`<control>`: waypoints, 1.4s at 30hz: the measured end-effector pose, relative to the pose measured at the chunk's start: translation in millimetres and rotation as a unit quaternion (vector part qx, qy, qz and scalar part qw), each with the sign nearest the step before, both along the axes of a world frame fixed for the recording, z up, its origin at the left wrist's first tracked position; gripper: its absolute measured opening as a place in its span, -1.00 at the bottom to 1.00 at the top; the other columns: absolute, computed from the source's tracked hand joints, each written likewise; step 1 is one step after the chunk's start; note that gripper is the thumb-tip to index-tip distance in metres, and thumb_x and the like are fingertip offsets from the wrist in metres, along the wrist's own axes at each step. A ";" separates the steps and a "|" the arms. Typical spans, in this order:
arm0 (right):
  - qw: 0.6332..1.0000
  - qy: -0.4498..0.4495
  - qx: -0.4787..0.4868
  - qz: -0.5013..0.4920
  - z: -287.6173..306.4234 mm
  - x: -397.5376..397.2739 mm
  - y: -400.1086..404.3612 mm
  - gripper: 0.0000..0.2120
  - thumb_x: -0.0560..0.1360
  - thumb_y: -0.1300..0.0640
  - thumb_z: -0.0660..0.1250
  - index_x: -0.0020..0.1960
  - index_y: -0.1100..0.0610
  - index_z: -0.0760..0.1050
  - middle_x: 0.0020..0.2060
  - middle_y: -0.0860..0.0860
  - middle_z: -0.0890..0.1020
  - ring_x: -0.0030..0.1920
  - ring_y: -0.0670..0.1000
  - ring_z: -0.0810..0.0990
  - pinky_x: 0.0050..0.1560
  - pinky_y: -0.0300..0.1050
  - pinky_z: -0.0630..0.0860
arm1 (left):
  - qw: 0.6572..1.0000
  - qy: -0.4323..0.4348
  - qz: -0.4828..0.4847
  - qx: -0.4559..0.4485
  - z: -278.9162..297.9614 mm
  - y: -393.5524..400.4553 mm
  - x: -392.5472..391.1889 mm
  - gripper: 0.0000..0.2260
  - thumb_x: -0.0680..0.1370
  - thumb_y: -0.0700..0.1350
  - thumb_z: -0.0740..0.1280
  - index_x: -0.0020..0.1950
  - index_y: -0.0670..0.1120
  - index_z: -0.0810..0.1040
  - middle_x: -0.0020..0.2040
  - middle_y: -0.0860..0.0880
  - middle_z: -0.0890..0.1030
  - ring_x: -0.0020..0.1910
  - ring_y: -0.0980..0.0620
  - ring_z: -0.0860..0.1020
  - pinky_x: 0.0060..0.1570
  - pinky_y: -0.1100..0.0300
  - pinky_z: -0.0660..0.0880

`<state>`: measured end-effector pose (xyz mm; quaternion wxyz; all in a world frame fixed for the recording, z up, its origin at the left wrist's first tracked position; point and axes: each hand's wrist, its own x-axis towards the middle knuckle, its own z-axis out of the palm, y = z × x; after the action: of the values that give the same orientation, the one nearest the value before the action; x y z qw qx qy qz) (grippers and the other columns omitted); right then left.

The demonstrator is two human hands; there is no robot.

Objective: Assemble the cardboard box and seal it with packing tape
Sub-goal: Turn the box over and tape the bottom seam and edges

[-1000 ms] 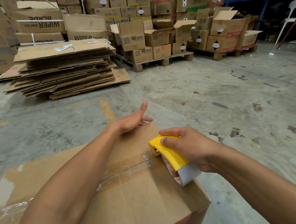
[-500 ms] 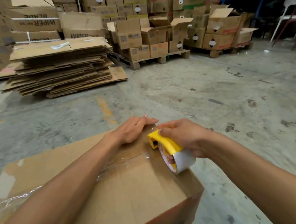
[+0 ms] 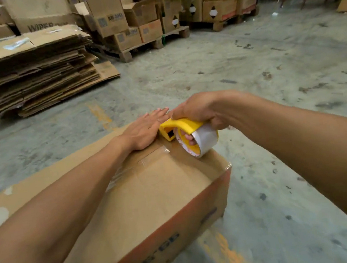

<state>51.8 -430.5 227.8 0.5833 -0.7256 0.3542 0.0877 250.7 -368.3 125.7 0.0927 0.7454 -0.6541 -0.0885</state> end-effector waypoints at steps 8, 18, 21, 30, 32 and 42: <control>0.994 0.000 -0.101 -0.033 -2.4 -127.3 24.3 -0.78 0.55 -0.02 0.35 0.17 -0.12 0.63 0.07 0.05 0.72 -0.38 -0.10 0.60 -0.39 -0.25 0.57 | 0.998 -0.065 -0.011 0.016 2.3 -1.3 -3.1 -0.55 0.68 -0.08 -0.16 0.60 0.06 -0.06 0.61 0.06 -0.05 0.57 0.10 -0.06 0.50 0.15 -0.16; 0.988 -0.029 -0.125 -0.084 -0.5 -153.3 48.3 -0.74 0.56 0.03 0.35 0.24 -0.07 0.61 -0.15 -0.03 0.68 -0.58 -0.15 0.56 -0.51 -0.26 0.52 | 0.996 -0.046 -0.071 -0.021 18.6 6.8 -52.0 -0.55 0.69 0.03 -0.10 0.59 0.08 -0.03 0.61 0.07 -0.03 0.58 0.09 -0.10 0.53 0.04 -0.15; 0.988 -0.033 -0.116 -0.092 -2.7 -149.7 46.6 -0.76 0.56 0.02 0.36 0.21 -0.08 0.63 -0.14 0.02 0.70 -0.49 -0.07 0.59 -0.44 -0.20 0.57 | 0.986 0.015 -0.165 0.019 22.3 15.4 -99.3 -0.56 0.69 0.06 -0.13 0.59 0.13 0.01 0.59 0.15 -0.01 0.56 0.16 -0.15 0.52 0.06 -0.20; 0.995 -0.031 -0.063 -0.072 -4.7 -170.6 45.3 -0.78 0.56 -0.01 0.36 0.18 -0.14 0.63 -0.01 0.22 0.72 -0.38 0.15 0.58 -0.20 0.04 0.64 | 0.989 -0.015 -0.149 0.007 2.4 24.4 -124.9 -0.58 0.67 0.14 -0.15 0.54 0.25 0.12 0.57 0.23 0.13 0.56 0.18 -0.06 0.52 0.01 -0.19; 0.996 -0.038 -0.039 -0.065 -3.8 -194.6 50.0 -0.78 0.56 0.02 0.35 0.19 -0.14 0.61 -0.04 0.21 0.72 -0.42 0.14 0.57 -0.33 -0.04 0.61 | 0.990 -0.015 -0.141 0.005 3.2 24.8 -124.1 -0.57 0.67 0.15 -0.16 0.54 0.26 0.13 0.57 0.23 0.13 0.56 0.18 -0.06 0.52 0.01 -0.19; 0.996 -0.035 -0.044 -0.073 -52.3 -217.2 53.0 -0.74 0.56 0.04 0.35 0.24 -0.09 0.61 0.01 0.17 0.71 -0.41 0.06 0.60 -0.40 -0.16 0.59 | 0.991 -0.054 -0.115 0.036 10.2 27.5 -134.9 -0.53 0.64 0.24 -0.14 0.55 0.26 0.08 0.58 0.19 0.11 0.57 0.14 -0.08 0.52 -0.03 -0.19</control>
<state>-165.4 -377.5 175.5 0.5674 -0.7257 0.3891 0.0039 115.8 -340.8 135.8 0.0194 0.6719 -0.7359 -0.0819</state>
